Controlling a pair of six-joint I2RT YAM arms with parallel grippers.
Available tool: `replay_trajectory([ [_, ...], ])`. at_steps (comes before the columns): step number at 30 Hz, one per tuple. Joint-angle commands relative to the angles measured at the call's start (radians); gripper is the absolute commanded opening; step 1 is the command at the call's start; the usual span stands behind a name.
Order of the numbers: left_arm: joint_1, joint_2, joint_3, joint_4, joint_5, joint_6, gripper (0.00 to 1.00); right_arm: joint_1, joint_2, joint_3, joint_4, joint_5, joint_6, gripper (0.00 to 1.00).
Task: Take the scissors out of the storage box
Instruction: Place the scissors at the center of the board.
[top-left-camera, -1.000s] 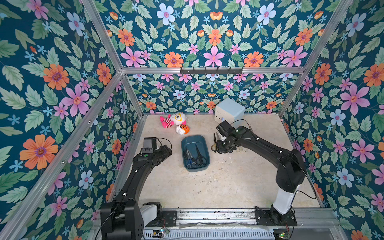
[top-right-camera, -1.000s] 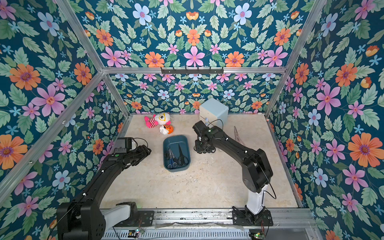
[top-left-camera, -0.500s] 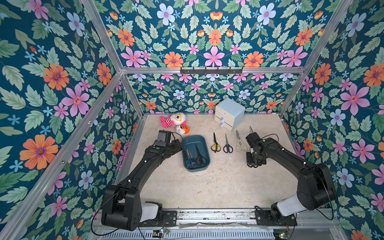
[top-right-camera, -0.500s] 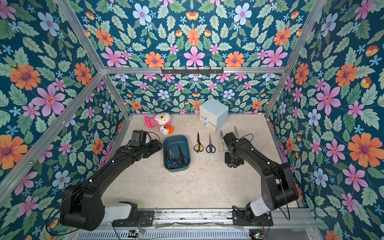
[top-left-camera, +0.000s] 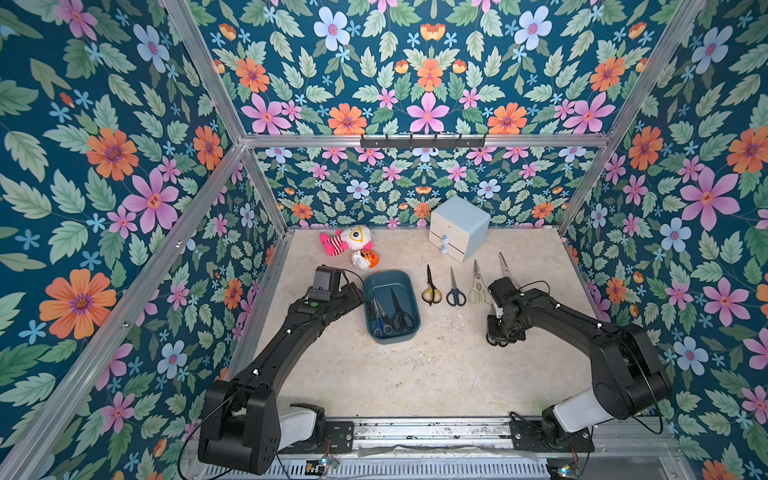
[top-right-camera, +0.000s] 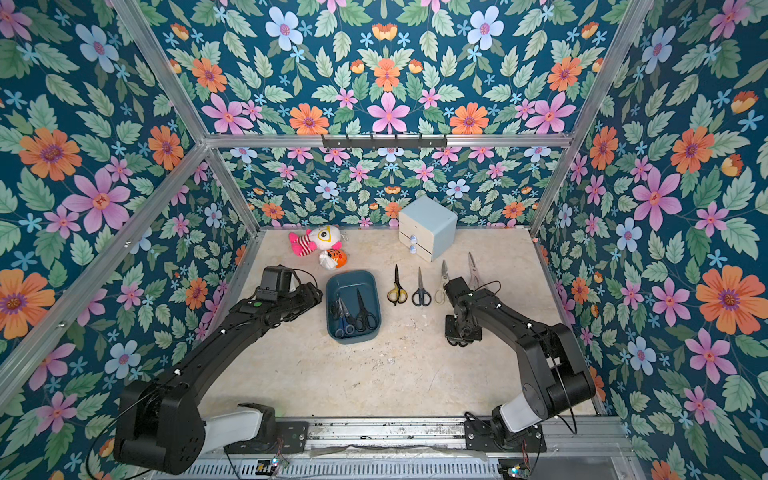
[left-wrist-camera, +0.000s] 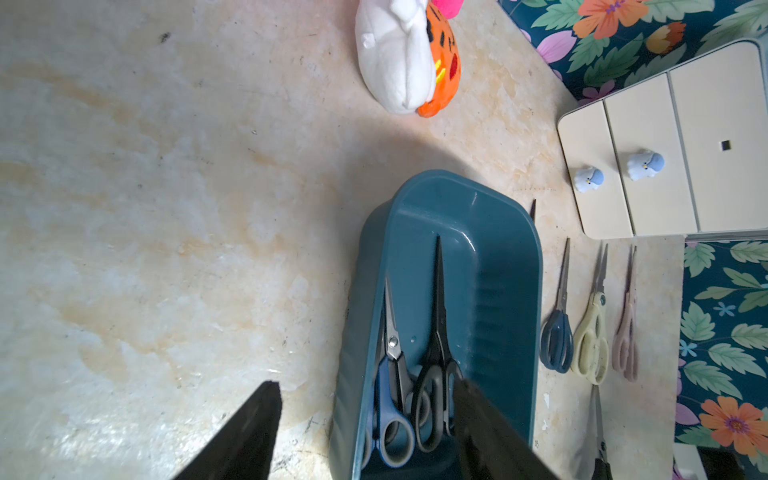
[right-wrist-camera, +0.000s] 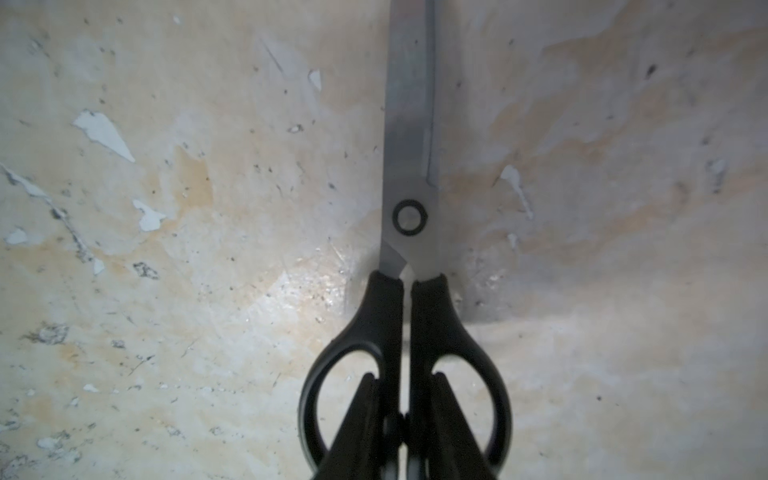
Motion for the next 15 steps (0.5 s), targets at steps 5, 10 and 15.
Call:
replay_trajectory([
  [5, 0.0, 0.001, 0.006, -0.001, -0.018, -0.005, 0.7, 0.06, 0.054, -0.029, 0.005, 0.034, 0.057, 0.0],
  [10, 0.0, 0.004, 0.01, -0.003, -0.017, -0.008, 0.7, 0.09, 0.075, -0.062, 0.001, 0.064, 0.09, 0.0],
  [15, 0.0, -0.001, 0.006, -0.006, -0.023, -0.006, 0.71, 0.093, 0.088, -0.075, 0.004, 0.076, 0.094, 0.15],
])
